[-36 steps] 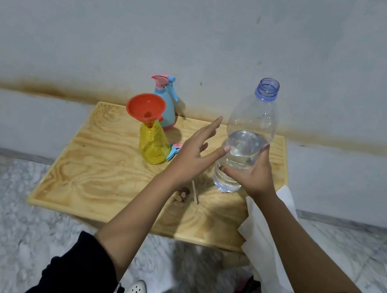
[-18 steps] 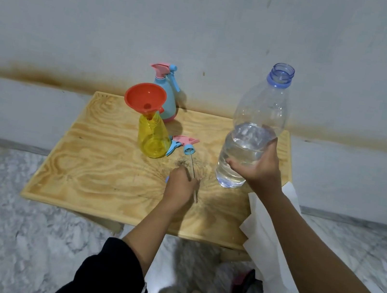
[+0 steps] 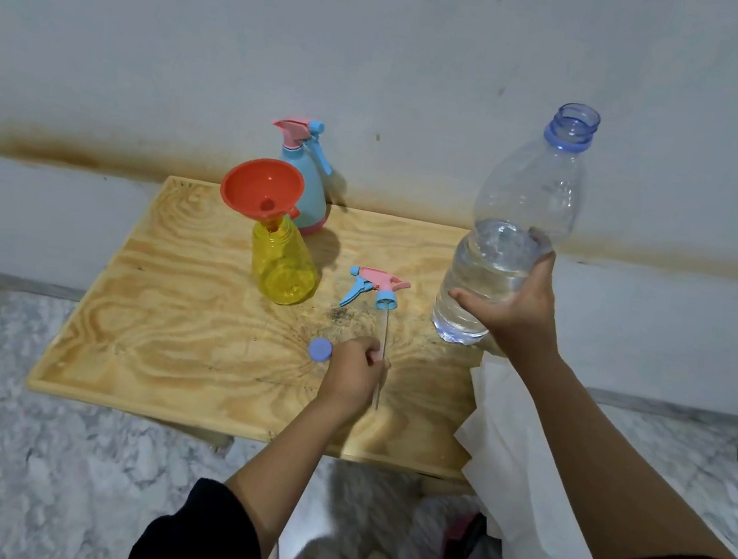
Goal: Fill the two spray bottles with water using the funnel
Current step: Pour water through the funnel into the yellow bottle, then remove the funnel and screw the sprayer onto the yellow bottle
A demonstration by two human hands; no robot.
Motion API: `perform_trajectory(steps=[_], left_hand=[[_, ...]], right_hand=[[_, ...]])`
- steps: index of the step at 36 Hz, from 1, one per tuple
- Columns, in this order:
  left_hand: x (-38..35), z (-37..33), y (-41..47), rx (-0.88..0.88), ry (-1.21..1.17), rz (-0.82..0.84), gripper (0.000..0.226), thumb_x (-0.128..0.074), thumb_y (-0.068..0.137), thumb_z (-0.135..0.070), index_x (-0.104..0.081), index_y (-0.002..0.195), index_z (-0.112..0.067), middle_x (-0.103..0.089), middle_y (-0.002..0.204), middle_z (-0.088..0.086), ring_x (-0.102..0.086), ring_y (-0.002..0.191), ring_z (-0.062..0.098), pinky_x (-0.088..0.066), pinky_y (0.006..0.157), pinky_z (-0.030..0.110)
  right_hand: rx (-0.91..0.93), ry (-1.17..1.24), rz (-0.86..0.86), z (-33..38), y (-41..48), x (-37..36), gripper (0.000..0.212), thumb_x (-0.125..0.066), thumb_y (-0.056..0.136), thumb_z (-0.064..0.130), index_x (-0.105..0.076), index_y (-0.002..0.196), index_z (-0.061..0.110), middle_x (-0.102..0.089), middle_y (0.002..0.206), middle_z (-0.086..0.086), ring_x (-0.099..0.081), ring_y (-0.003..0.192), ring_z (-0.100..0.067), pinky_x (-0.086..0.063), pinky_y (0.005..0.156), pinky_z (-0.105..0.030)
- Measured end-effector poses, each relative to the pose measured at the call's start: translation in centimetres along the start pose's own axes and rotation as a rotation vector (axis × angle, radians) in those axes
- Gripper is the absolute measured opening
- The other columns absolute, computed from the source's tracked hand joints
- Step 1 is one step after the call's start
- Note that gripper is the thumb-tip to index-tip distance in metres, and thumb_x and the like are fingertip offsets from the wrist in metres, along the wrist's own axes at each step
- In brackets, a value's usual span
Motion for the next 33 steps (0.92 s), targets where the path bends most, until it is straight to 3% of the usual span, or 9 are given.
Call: perform_trajectory(steps=[3,9,12,16,20,24,27,29,33], left_hand=[[-0.1,0.3,0.1,-0.005,0.015,0.009,0.007,-0.056,0.086,0.0,-0.061,0.081,0.001,-0.049,0.069,0.009,-0.042,0.063,0.017,-0.033,0.054,0.024],[0.2,-0.4,0.3,-0.069,0.05,0.037,0.014,-0.05,0.083,-0.001,-0.052,0.07,0.006,-0.044,0.064,0.008,-0.036,0.061,0.015,-0.024,0.053,0.026],[1.9,-0.7,0.1,-0.128,0.035,-0.01,0.022,-0.052,0.086,-0.01,-0.047,0.066,-0.003,-0.045,0.061,0.003,-0.037,0.058,0.012,-0.028,0.055,0.026],[6.3,-0.2,-0.4,-0.164,0.006,-0.124,0.008,-0.057,0.088,-0.012,-0.058,0.096,-0.011,-0.05,0.085,0.0,-0.047,0.074,0.013,-0.038,0.067,0.026],[12.2,1.7,-0.8,-0.146,-0.04,-0.297,0.034,-0.065,0.086,-0.016,-0.052,0.115,-0.003,-0.046,0.106,0.004,-0.045,0.099,0.019,-0.037,0.084,0.024],[16.5,2.8,0.5,-0.182,0.024,-0.343,0.071,-0.067,0.079,-0.043,-0.042,0.128,0.001,-0.043,0.122,0.014,-0.036,0.116,0.023,-0.026,0.093,0.021],[17.5,2.4,3.3,-0.252,0.048,-0.256,0.099,-0.055,0.069,-0.066,-0.031,0.138,0.0,-0.037,0.136,0.017,-0.03,0.127,0.025,-0.027,0.105,0.034],[17.6,1.8,5.0,-0.304,0.039,-0.177,0.098,-0.067,0.073,-0.057,-0.025,0.144,-0.005,-0.033,0.142,0.015,-0.027,0.134,0.027,-0.027,0.108,0.037],[17.8,-0.1,6.7,-0.48,-0.06,-0.126,0.069,-0.076,0.074,-0.035,-0.041,0.131,-0.019,-0.048,0.125,0.002,-0.045,0.119,0.018,-0.039,0.1,0.037]], right_hand=[[-0.013,-0.009,-0.035,0.1,-0.3,0.0,0.095,-0.087,0.061,0.019,-0.03,0.136,0.011,-0.044,0.131,-0.004,-0.045,0.122,-0.019,-0.031,0.096,-0.014],[-0.168,0.014,-0.096,-0.7,-1.7,-0.5,0.105,-0.08,0.053,0.051,-0.029,0.139,0.015,-0.047,0.133,-0.007,-0.047,0.124,-0.024,-0.042,0.104,-0.041],[-0.194,-0.077,-0.178,-0.7,-3.2,-0.7,0.108,-0.076,0.059,0.056,-0.031,0.139,0.0,-0.048,0.132,-0.019,-0.046,0.124,-0.031,-0.041,0.104,-0.043],[-0.26,-0.128,-0.285,-0.7,-5.8,-2.1,0.086,-0.078,0.068,0.034,-0.036,0.133,-0.005,-0.048,0.128,-0.023,-0.043,0.123,-0.035,-0.036,0.099,-0.034],[-0.356,-0.061,-0.391,0.3,-9.1,-5.2,0.071,-0.075,0.074,0.015,-0.038,0.133,0.001,-0.045,0.127,-0.02,-0.044,0.12,-0.032,-0.035,0.093,-0.029],[-0.221,-0.012,-0.253,4.9,-8.6,-10.3,0.07,-0.077,0.076,0.019,-0.04,0.132,-0.002,-0.048,0.126,-0.018,-0.047,0.117,-0.025,-0.039,0.098,-0.033],[-0.088,0.048,-0.138,9.6,-6.3,-13.3,0.079,-0.079,0.072,0.026,-0.039,0.134,-0.002,-0.047,0.129,-0.015,-0.044,0.118,-0.013,-0.039,0.098,-0.023],[-0.009,0.041,-0.073,12.6,-4.7,-14.9,0.087,-0.081,0.07,0.033,-0.036,0.137,0.001,-0.045,0.133,-0.012,-0.043,0.121,-0.011,-0.037,0.098,-0.021],[0.053,-0.002,-0.058,16.2,-1.9,-16.7,0.104,-0.087,0.062,0.033,-0.03,0.141,-0.003,-0.041,0.138,-0.015,-0.039,0.13,-0.02,-0.033,0.097,-0.011]])
Point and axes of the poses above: each hand's wrist, its own y-axis towards the middle knuckle, its own x-axis out of the back of the hand, z = x × y, the point moved 9 cm from there along y, towards the middle knuckle
